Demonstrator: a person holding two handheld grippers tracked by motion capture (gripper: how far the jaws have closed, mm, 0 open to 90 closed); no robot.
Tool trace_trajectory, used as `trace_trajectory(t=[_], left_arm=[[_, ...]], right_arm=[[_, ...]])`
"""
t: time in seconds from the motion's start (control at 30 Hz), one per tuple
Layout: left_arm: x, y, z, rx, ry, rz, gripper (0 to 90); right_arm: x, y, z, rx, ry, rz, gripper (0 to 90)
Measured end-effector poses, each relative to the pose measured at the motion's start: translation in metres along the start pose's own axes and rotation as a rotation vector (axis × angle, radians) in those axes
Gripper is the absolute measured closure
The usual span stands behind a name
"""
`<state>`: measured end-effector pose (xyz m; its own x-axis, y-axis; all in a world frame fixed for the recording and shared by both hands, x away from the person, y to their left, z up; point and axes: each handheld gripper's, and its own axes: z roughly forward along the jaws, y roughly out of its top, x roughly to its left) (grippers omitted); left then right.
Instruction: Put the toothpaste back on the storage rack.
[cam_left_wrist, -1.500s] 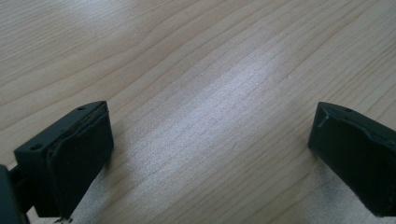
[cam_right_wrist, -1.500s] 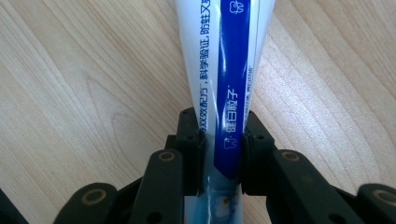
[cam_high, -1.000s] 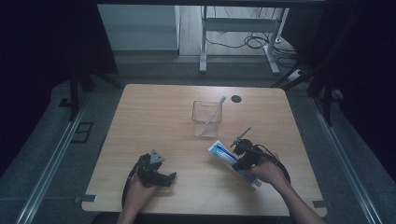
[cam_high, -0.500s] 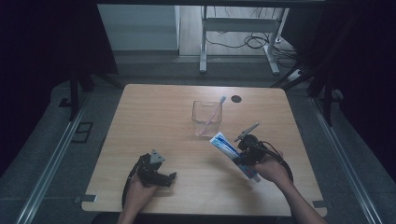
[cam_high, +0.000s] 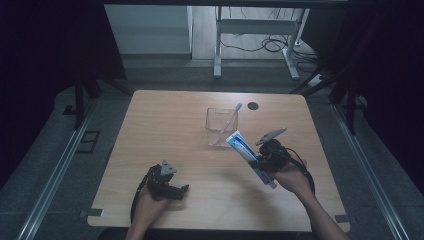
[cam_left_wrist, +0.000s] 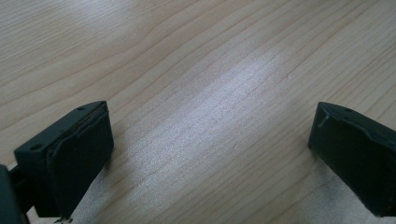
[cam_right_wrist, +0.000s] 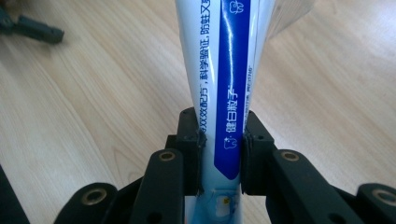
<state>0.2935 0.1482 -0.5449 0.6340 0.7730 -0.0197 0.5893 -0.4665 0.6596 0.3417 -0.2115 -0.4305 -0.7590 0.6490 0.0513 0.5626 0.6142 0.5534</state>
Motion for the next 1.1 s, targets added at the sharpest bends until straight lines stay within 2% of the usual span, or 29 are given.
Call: trace_trajectory(t=[0.4,1.1], left_arm=[[0.0,0.0,0.0,0.001,0.0,0.0,0.2],[0.0,0.0,0.0,-0.003,0.0,-0.003,0.2]], right_arm=[[-0.003,0.009,-0.009,-0.113,-0.016,0.028,72.9],[-0.013,0.028,-0.012,-0.271,-0.059,0.062,73.0]])
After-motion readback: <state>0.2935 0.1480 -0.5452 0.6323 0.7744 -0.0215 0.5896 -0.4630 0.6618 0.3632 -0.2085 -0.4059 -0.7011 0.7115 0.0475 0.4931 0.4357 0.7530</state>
